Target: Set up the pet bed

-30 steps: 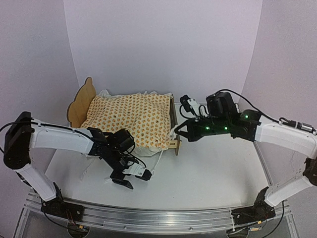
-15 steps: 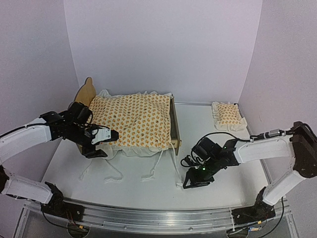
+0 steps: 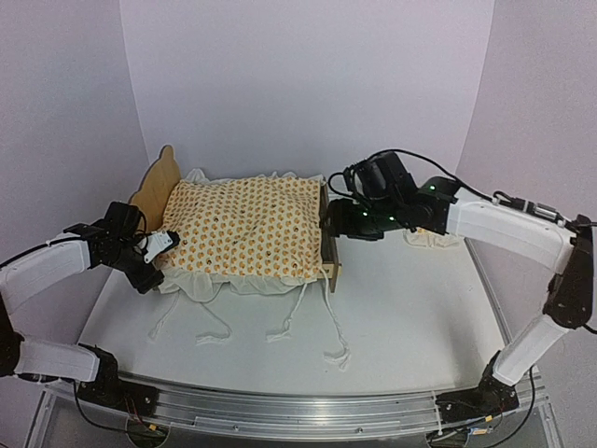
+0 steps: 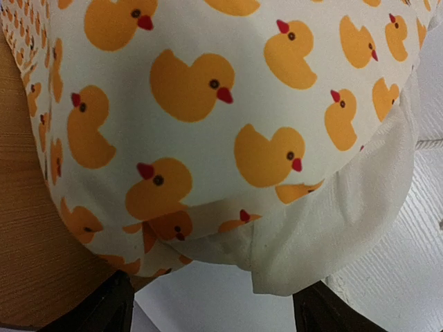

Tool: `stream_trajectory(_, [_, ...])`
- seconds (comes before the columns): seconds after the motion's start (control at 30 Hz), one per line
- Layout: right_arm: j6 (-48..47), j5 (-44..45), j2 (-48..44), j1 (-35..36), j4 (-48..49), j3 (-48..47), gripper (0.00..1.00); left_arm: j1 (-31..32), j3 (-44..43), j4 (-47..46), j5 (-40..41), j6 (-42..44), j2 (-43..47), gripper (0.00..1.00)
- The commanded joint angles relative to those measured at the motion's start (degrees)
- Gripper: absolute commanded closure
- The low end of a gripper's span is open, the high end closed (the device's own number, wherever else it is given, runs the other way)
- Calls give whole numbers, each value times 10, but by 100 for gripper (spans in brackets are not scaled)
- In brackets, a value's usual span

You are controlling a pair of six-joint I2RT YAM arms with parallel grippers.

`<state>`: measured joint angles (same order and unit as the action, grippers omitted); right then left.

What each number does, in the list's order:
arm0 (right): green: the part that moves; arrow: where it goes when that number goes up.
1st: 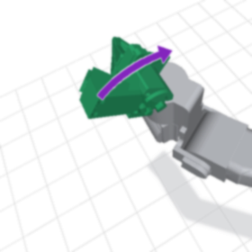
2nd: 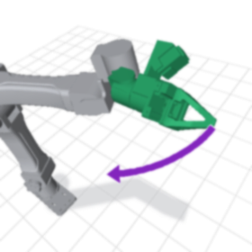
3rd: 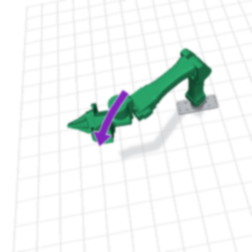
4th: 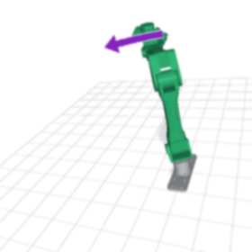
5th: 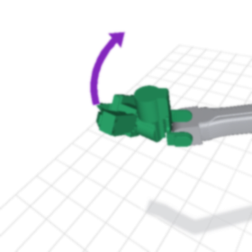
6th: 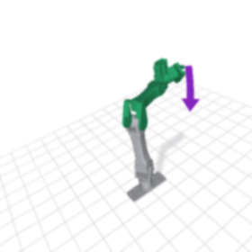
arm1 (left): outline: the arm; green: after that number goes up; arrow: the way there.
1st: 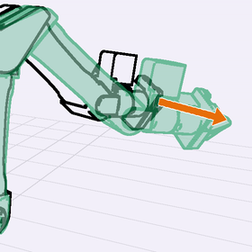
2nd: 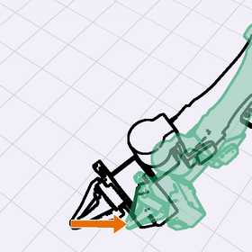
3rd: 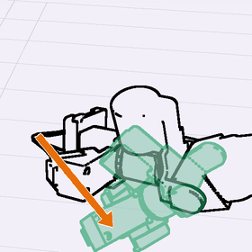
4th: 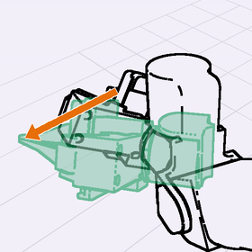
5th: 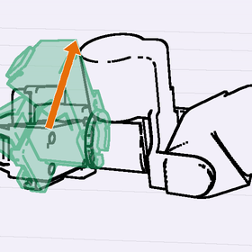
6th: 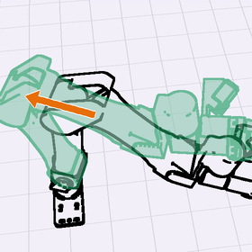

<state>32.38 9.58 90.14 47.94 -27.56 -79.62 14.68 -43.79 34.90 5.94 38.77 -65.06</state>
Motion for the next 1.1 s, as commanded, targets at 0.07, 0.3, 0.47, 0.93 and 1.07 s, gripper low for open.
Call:
stream_trajectory(0.07, [18,62,155,1,-14,-102,40,-2,2,-6,-36,-62,-20,22])
stream_trajectory(0.3, [22,48,246,-4,-18,-156,40,-1,48,-56,-8,-62,-18,21])
stream_trajectory(0.47, [28,19,284,-10,-17,-167,44,-2,57,-104,-11,-74,-27,34])
stream_trajectory(0.93, [22,37,187,-51,-60,-144,100,-25,49,-161,24,81,47,100])
stream_trajectory(1.07, [12,34,181,-60,-72,-138,100,-27,63,-138,41,183,81,100])
